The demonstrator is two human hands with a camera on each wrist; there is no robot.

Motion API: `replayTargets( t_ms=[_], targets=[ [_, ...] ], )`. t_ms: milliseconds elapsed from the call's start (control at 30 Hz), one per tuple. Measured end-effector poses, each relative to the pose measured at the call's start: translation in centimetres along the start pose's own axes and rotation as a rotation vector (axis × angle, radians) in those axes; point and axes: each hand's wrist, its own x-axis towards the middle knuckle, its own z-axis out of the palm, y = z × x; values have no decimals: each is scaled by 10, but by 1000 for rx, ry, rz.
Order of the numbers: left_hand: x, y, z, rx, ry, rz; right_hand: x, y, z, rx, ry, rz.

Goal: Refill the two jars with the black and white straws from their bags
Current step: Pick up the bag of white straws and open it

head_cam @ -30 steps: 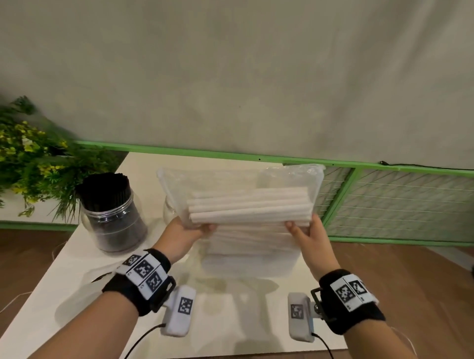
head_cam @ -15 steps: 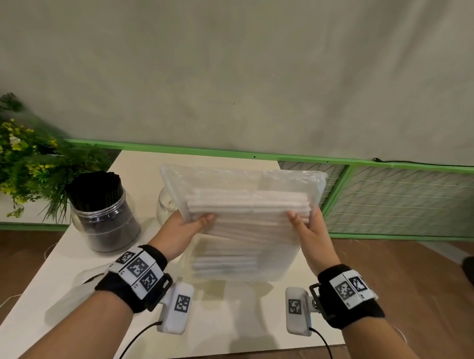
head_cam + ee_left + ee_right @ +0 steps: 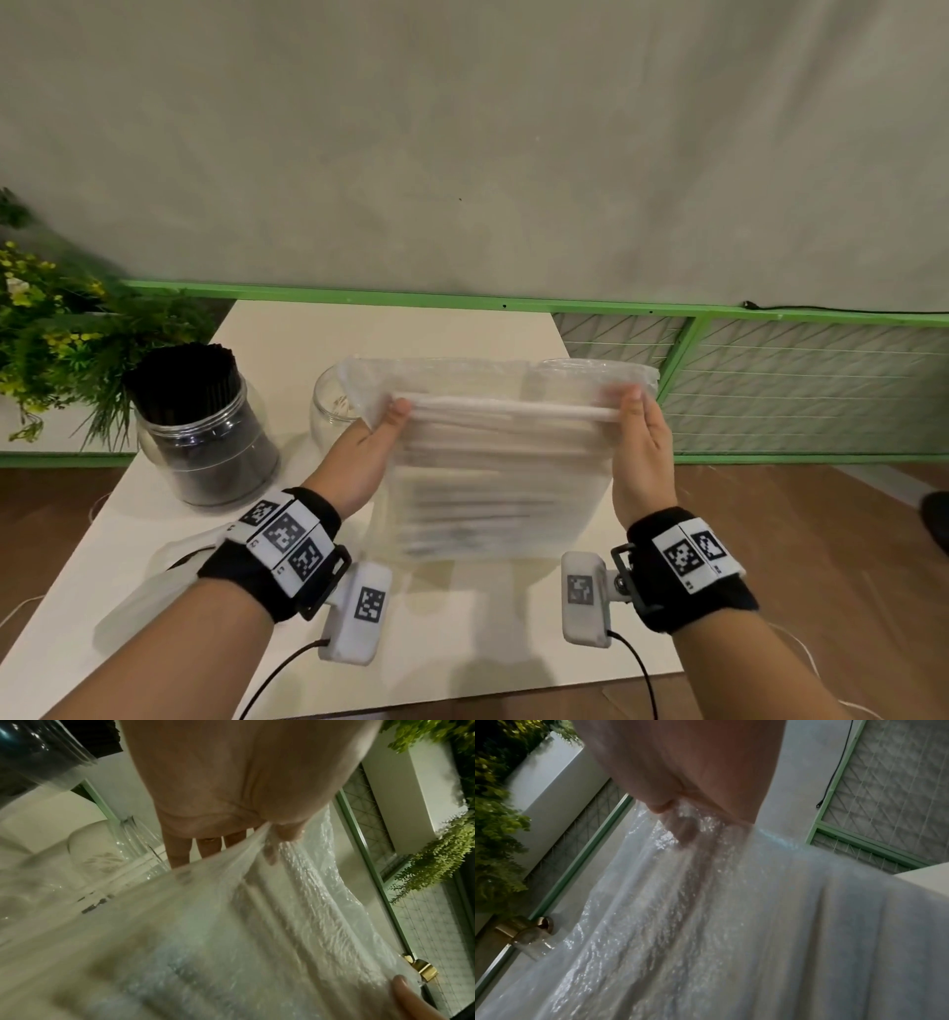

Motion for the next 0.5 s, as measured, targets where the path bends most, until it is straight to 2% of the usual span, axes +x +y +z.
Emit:
replayTargets(
  t_ms=[267, 367, 500],
  targets=[
    [0, -2, -8, -122, -22, 139, 4, -9, -3, -4, -3, -41],
    [1, -3, -12, -150, 6, 148, 7, -12, -5, -15, -1, -55],
    [4, -7, -15, -110, 41, 132, 12, -3, -8, -147, -46, -28]
  ],
)
